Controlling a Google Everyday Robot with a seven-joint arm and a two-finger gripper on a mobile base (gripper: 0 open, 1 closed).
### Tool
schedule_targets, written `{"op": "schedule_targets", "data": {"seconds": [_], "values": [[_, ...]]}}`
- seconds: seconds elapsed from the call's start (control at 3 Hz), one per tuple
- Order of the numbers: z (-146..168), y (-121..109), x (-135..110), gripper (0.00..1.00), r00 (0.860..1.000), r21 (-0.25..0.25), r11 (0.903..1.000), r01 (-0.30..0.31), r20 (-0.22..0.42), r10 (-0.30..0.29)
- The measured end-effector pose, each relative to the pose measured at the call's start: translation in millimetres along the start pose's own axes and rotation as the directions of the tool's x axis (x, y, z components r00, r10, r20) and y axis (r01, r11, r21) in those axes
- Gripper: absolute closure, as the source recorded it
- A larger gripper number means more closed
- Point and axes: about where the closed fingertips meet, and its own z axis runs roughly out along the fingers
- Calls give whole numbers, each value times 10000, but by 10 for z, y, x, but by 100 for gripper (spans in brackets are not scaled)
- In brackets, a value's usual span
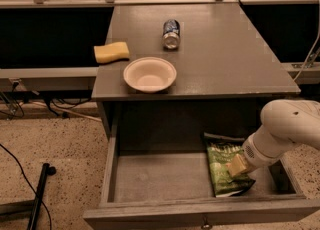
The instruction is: Pick green jalapeno chip bag from top drawer and place on counter
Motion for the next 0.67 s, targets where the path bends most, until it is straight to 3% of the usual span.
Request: {"op": "schedule_targets", "data": {"seconds": [0.67], "values": [[-204,49,-31,100,9985,-424,9991,34,544,-11]]}}
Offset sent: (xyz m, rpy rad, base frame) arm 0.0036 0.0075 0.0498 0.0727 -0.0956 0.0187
